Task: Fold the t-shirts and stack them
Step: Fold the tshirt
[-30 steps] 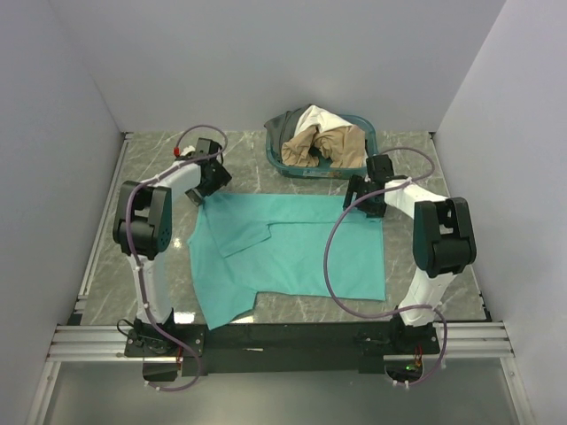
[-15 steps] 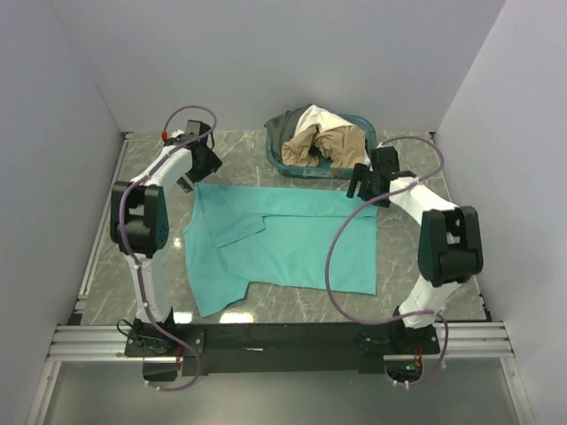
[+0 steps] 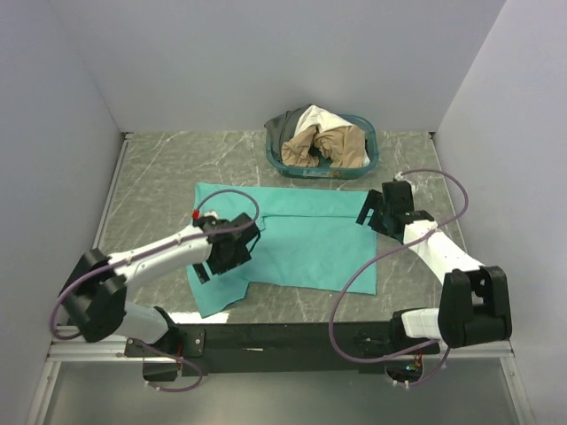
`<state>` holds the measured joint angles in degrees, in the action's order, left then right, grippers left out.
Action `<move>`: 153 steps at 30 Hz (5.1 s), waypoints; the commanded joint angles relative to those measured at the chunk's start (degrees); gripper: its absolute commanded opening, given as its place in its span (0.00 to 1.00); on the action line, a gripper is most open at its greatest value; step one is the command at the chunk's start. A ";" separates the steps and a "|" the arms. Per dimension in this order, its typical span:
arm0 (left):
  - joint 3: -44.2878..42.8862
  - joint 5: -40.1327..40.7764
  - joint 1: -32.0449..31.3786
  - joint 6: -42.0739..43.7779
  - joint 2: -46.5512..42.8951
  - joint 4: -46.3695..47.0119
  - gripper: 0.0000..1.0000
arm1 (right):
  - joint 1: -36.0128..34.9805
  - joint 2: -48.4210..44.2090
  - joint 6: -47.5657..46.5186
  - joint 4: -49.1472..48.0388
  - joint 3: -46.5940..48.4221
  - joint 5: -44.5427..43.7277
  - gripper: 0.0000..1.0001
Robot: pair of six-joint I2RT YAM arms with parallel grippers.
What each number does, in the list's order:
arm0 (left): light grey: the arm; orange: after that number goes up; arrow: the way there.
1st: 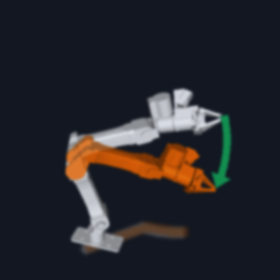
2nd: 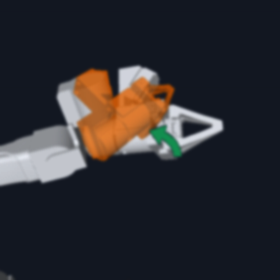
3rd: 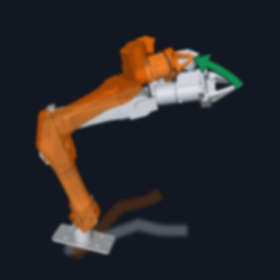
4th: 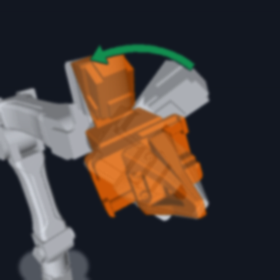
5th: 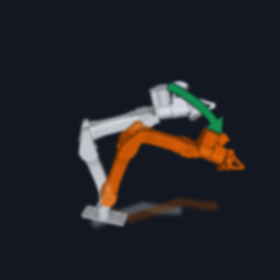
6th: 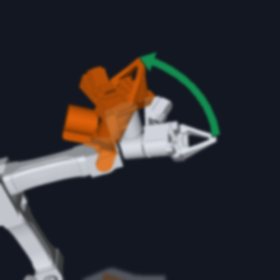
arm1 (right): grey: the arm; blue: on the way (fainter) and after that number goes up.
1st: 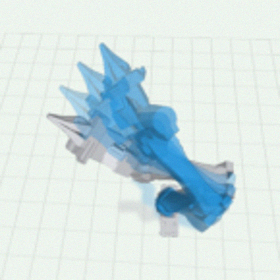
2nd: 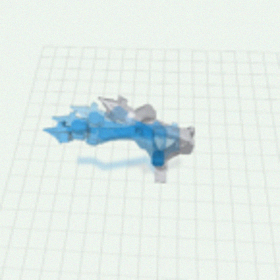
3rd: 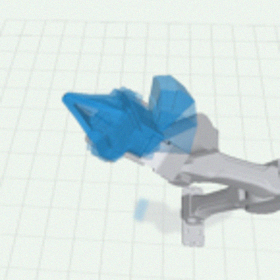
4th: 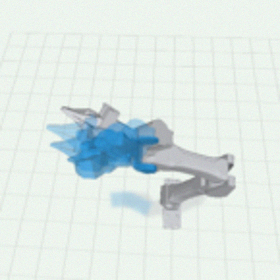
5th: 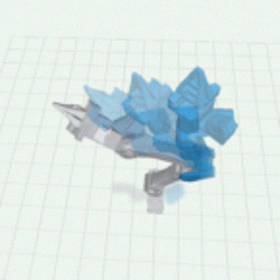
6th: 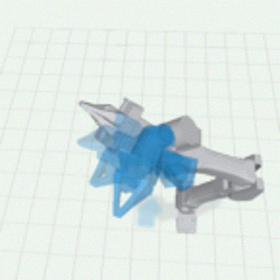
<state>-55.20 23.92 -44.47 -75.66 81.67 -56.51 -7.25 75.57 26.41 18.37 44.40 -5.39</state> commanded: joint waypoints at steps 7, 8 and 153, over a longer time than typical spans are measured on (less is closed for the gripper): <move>9.66 -6.34 -11.61 -16.35 -14.69 -4.84 0.99 | -0.23 -8.24 1.01 -1.76 -5.37 -3.58 0.91; 12.28 -7.30 -11.61 -17.93 -15.30 -4.75 0.99 | -0.23 -8.33 1.01 -1.93 -5.47 -3.58 0.91; -14.95 -6.16 25.22 21.78 8.87 24.60 0.86 | -3.74 22.45 12.17 18.55 29.08 -11.58 0.68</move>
<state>-70.50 20.34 -19.00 -55.35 93.80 -34.39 -9.96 101.69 38.28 34.79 72.88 -11.62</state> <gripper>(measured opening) 0.844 0.645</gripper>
